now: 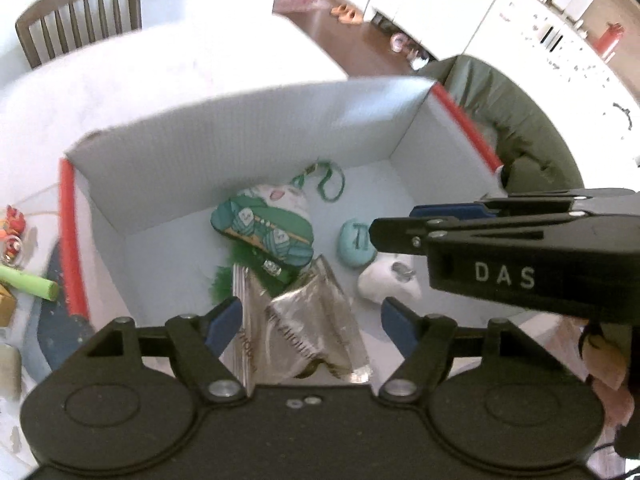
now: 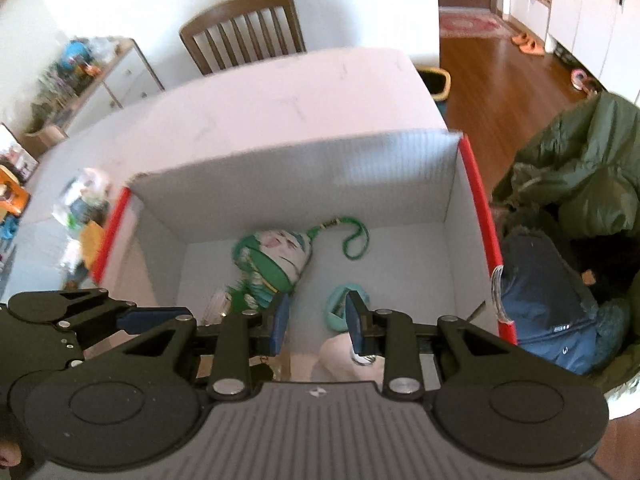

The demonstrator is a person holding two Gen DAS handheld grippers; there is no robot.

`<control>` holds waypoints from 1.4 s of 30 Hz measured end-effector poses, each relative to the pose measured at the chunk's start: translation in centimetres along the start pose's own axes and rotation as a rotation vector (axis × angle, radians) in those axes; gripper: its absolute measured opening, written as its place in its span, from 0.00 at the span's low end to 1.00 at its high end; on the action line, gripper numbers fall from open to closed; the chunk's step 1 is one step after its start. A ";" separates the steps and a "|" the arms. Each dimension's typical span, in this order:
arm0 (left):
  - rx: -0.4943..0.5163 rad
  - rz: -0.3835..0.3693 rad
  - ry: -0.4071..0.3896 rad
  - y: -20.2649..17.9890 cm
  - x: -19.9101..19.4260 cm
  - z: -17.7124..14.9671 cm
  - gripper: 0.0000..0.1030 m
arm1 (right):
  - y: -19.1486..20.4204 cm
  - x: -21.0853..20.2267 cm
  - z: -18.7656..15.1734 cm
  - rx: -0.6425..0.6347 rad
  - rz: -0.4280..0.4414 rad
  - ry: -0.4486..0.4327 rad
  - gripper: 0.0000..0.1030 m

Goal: Organize objects
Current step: 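Withdraw both tools from the box toward the remaining table items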

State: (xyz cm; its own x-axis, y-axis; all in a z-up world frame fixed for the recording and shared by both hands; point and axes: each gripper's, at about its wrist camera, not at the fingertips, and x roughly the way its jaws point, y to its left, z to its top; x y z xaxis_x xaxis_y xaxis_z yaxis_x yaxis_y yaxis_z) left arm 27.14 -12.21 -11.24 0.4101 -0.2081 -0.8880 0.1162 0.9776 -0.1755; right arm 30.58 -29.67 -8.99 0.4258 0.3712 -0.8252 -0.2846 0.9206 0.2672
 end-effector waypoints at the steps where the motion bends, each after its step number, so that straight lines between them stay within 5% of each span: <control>1: -0.003 -0.005 -0.023 0.1 -0.8 -0.2 0.74 | 0.1 -0.7 0.0 -0.001 0.010 -0.013 0.33; 19: -0.083 0.019 -0.292 4.4 -12.5 -4.4 0.83 | 6.8 -7.6 -1.2 -0.110 0.117 -0.172 0.52; 42: -0.172 0.083 -0.396 15.6 -19.6 -9.2 0.99 | 18.4 -7.8 -2.3 -0.149 0.168 -0.223 0.80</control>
State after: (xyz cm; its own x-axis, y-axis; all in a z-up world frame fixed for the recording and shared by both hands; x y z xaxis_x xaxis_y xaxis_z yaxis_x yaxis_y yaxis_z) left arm 12.55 7.39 -0.49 0.7307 -0.0916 -0.6765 -0.0704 0.9756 -0.2081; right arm 20.07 -15.92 1.28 0.5354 0.5496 -0.6414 -0.4829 0.8222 0.3014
